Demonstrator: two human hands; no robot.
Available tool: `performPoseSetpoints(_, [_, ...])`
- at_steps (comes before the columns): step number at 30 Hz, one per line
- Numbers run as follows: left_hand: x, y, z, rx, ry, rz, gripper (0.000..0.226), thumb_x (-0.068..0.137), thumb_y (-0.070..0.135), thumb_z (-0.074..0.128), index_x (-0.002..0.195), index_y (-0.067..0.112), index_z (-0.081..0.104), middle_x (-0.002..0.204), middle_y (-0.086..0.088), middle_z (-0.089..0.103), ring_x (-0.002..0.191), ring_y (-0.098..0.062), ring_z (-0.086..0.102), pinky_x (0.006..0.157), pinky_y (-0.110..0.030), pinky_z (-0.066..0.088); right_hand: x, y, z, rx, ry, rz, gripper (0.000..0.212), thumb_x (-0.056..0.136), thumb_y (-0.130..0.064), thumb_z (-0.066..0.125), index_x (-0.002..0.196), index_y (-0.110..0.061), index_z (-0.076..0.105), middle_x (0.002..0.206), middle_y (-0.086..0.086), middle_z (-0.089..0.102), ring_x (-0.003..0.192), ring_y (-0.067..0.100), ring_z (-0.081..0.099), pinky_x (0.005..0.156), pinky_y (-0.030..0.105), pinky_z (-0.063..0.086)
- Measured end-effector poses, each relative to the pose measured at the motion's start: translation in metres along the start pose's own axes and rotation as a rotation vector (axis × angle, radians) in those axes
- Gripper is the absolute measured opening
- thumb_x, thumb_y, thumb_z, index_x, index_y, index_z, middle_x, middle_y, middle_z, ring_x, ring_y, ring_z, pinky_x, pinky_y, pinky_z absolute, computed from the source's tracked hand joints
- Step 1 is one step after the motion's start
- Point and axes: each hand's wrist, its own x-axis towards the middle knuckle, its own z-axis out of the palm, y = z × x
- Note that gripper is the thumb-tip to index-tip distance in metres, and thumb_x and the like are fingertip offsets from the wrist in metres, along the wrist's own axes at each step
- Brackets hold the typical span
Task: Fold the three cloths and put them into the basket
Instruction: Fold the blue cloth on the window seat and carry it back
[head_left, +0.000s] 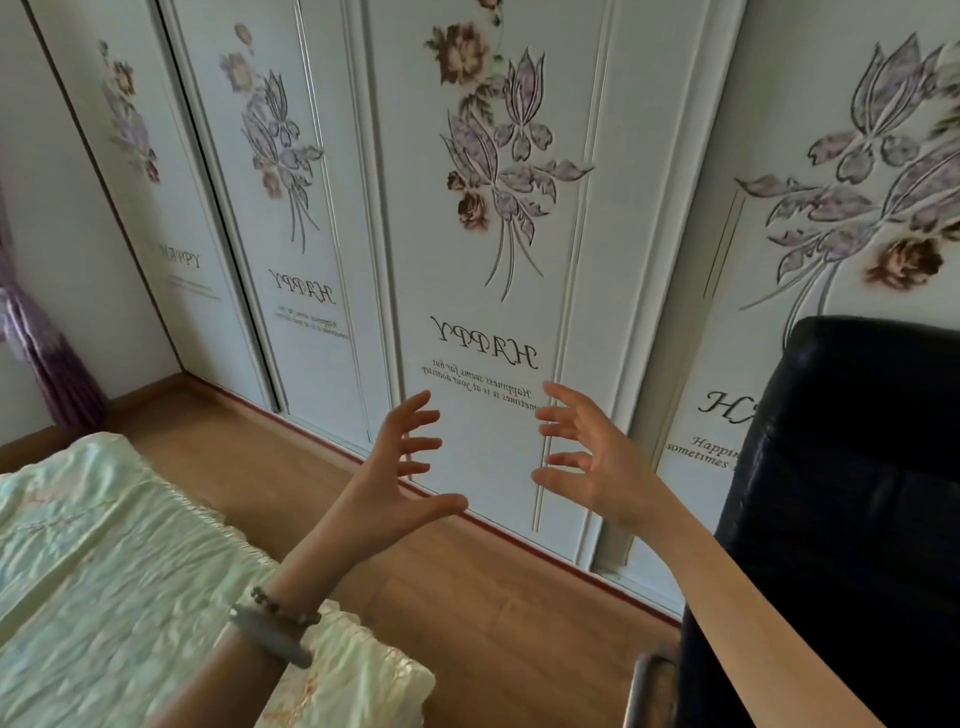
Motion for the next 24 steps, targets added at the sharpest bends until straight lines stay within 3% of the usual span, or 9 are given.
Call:
performPoseSetpoints(4, [0.055, -0.034, 0.001, 0.011, 0.026, -0.015, 0.098, 0.058, 0.033, 0.08, 0.135, 0.041, 0.021, 0.135, 0.009, 0.041, 0.118, -0.006, 0.051, 0.091, -0.018, 0.048, 0.061, 0.027, -0.013, -0.015, -0.046, 0.004, 0.079, 0.076, -0.011, 0.075, 0.137, -0.037, 0.032, 0.126, -0.011, 0.048, 0.116, 0.0, 0.048, 0.092, 0.023, 0.049])
performPoseSetpoints(12, [0.175, -0.134, -0.028, 0.065, 0.082, -0.04, 0.098, 0.059, 0.046, 0.079, 0.136, 0.05, 0.017, 0.135, 0.02, 0.039, 0.116, 0.004, 0.05, 0.093, -0.02, 0.048, 0.219, 0.089, -0.013, -0.02, -0.128, -0.016, 0.078, 0.076, -0.012, 0.075, 0.137, -0.037, 0.032, 0.128, -0.008, 0.049, 0.117, 0.005, 0.049, 0.095, 0.028, 0.049])
performPoseSetpoints(16, [0.239, -0.183, -0.063, 0.097, 0.163, -0.068, 0.1, 0.058, 0.057, 0.077, 0.138, 0.05, 0.017, 0.136, 0.019, 0.039, 0.117, 0.003, 0.05, 0.093, -0.021, 0.046, 0.32, 0.11, 0.0, 0.001, -0.193, -0.043, 0.076, 0.077, -0.011, 0.074, 0.133, -0.04, 0.033, 0.128, -0.007, 0.049, 0.116, 0.003, 0.049, 0.092, 0.022, 0.049])
performPoseSetpoints(24, [0.332, -0.253, -0.136, 0.183, 0.291, -0.123, 0.098, 0.062, 0.049, 0.078, 0.137, 0.05, 0.016, 0.137, 0.017, 0.038, 0.117, 0.0, 0.05, 0.093, -0.021, 0.048, 0.49, 0.131, 0.048, 0.03, -0.345, -0.097, 0.078, 0.077, -0.012, 0.073, 0.137, -0.035, 0.03, 0.13, -0.006, 0.048, 0.118, 0.006, 0.049, 0.094, 0.023, 0.049])
